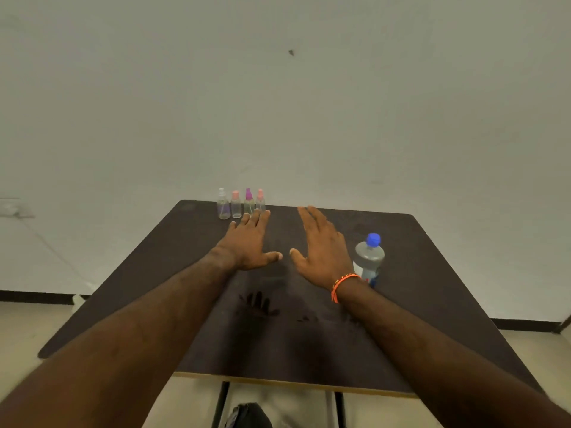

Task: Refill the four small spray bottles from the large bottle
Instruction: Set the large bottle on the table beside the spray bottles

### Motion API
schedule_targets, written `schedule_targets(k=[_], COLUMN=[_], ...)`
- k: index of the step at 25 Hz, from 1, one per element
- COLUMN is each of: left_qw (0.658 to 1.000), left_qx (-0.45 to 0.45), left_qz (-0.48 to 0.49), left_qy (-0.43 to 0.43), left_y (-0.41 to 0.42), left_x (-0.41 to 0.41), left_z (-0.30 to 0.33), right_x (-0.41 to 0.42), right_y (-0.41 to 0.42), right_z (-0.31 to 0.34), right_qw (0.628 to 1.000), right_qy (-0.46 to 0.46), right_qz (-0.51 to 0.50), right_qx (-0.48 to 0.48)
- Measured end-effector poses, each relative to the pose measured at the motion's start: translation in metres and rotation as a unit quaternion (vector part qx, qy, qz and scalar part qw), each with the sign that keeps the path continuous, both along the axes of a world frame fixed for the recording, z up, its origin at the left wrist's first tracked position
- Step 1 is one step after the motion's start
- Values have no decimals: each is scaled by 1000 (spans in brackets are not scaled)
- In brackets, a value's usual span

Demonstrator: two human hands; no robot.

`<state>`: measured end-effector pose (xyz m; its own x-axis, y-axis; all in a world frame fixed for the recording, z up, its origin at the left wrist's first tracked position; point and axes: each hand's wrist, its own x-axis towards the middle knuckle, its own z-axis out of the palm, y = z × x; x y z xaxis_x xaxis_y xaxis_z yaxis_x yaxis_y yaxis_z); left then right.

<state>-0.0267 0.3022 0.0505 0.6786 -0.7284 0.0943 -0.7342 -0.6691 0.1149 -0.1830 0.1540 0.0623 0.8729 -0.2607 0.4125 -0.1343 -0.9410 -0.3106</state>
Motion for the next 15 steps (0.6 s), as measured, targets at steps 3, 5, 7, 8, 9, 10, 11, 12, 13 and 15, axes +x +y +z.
schedule_targets(k=[3, 5, 7, 8, 9, 10, 11, 12, 13, 15], left_qw=[999, 998, 996, 994, 992, 989, 984, 978, 972, 966], left_qx=[-15, -23, -32, -42, -59, -82, -106, -124, -136, -138], left_qz=[38, 59, 81, 93, 103, 114, 130, 149, 168, 191], left_qy=[16, 22, 35, 41, 45, 51, 61, 73, 88, 110], left_y=[25, 39, 48, 51, 53, 53, 52, 50, 49, 44], left_x=[47, 81, 119, 136, 154, 172, 191, 208, 223, 251], left_z=[-2, -7, -14, -18, -21, -25, -30, -36, -43, -62], right_x=[57, 96, 141, 162, 184, 204, 225, 243, 258, 285], right_y=[2, 1, -4, -7, -11, -16, -22, -28, -33, -45], right_z=[-15, -23, -32, -36, -40, -43, -47, -51, -55, -65], right_qw=[997, 993, 988, 985, 981, 978, 976, 974, 973, 970], right_qy=[69, 107, 140, 155, 168, 178, 184, 182, 176, 154], right_qz=[-25, -39, -45, -46, -47, -50, -52, -54, -56, -60], right_qx=[21, 28, 50, 65, 79, 93, 108, 122, 139, 177])
